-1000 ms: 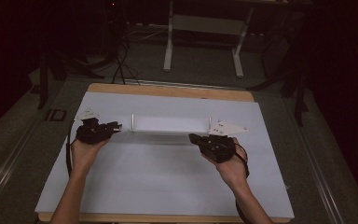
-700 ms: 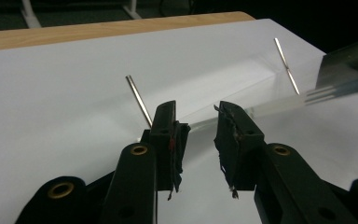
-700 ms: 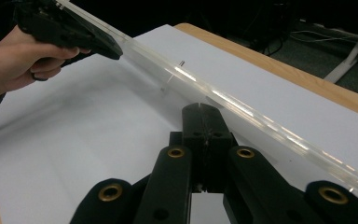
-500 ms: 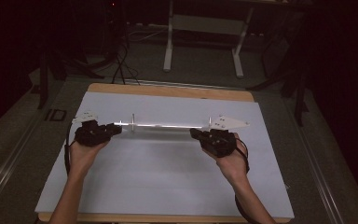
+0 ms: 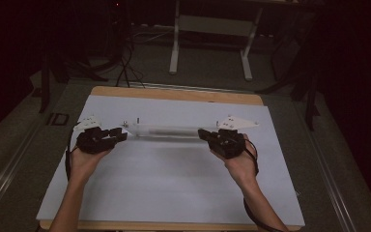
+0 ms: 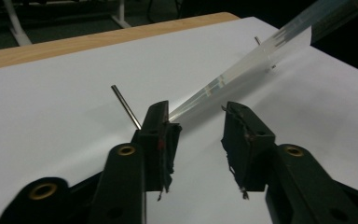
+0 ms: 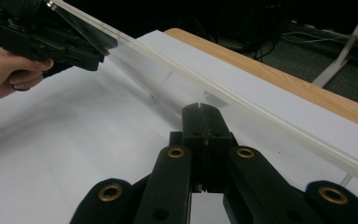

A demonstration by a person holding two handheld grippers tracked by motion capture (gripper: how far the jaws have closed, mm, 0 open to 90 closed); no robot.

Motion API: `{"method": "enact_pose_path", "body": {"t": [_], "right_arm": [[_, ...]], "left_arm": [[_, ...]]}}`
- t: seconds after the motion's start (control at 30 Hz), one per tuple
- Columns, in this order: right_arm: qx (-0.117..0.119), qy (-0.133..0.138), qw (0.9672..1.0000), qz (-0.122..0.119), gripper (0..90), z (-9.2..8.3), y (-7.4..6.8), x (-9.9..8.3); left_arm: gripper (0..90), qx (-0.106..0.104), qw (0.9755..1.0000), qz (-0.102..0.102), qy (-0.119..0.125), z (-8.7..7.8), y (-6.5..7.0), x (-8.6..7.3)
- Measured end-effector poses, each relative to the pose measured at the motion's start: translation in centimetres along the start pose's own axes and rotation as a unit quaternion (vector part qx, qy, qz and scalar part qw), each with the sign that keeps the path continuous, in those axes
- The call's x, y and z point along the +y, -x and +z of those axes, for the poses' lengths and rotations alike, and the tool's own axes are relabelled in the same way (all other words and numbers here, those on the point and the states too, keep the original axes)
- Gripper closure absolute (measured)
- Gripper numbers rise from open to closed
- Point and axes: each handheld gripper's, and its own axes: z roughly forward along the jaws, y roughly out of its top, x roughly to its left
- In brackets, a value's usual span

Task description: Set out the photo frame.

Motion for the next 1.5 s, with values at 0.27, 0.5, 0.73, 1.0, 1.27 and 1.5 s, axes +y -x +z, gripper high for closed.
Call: {"method": "enact_pose_path", "body": {"t": [0.27,0.5,0.73,1.0,1.27,1.5], "right_arm": [[-0.005,0.003,1.0000,0.004,90.0,0.1,0.5,0.3],[-0.012,0.005,0.9999,0.010,90.0,0.1,1.0,0.5],[-0.033,0.009,0.9993,0.016,90.0,0.2,2.0,0.6],[-0.053,0.011,0.9982,0.026,89.8,0.0,3.6,0.2],[-0.054,0.004,0.9984,-0.018,65.1,0.3,5.2,-1.9],[-0.067,-0.015,0.9977,-0.004,54.0,0.2,7.9,-4.4]], "left_arm": [[47.4,0.009,0.9989,0.044,-0.012,0.7,1.3,1.1],[40.9,0.008,0.9980,0.061,0.014,1.3,1.7,2.5],[47.3,0.017,0.9962,0.084,0.013,3.2,1.7,3.5],[47.9,0.014,0.9969,0.074,0.023,3.6,1.2,3.7],[48.1,0.015,0.9974,0.065,0.026,3.8,1.0,3.9],[48.1,0.013,0.9979,0.057,0.028,4.1,0.7,4.1]]}}
